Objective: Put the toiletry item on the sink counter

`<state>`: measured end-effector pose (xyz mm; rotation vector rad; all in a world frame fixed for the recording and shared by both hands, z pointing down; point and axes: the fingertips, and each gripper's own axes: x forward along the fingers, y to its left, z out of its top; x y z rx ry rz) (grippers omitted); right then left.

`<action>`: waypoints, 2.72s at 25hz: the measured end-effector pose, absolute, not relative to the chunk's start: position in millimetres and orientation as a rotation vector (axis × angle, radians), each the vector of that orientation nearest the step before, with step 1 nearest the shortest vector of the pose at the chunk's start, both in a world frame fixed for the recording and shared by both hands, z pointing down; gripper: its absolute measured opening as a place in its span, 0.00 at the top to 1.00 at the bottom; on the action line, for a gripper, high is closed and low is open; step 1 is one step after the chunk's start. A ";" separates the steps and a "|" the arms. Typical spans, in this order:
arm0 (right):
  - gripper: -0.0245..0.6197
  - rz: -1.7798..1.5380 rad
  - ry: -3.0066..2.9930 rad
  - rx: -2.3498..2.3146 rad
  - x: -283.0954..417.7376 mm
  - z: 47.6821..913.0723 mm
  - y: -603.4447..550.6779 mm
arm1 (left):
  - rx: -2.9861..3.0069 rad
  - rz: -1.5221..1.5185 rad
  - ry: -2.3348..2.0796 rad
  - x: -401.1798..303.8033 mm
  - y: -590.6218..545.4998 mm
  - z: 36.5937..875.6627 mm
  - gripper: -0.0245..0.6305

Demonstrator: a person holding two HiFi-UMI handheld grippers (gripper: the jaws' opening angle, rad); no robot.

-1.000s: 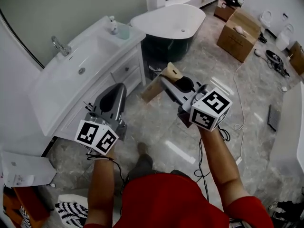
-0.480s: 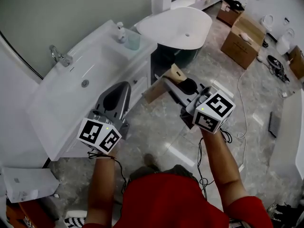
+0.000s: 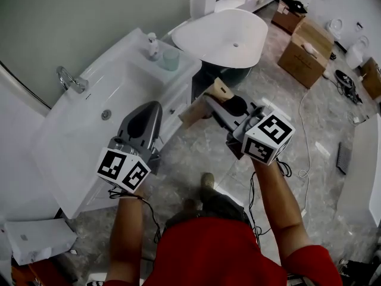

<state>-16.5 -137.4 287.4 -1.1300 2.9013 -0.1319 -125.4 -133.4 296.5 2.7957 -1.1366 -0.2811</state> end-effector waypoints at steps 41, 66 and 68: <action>0.86 -0.060 2.937 -1.149 -26.7 316.1 -449.9 | 2.736 -0.197 -1.311 -107.5 -403.0 342.2 0.93; 0.86 -0.128 3.062 -1.300 -51.4 415.4 -506.9 | 2.705 -0.183 -1.276 -115.2 -459.4 376.0 0.93; 0.86 -0.145 3.068 -1.299 -53.8 421.9 -510.6 | 2.699 -0.176 -1.275 -116.0 -461.8 379.9 0.93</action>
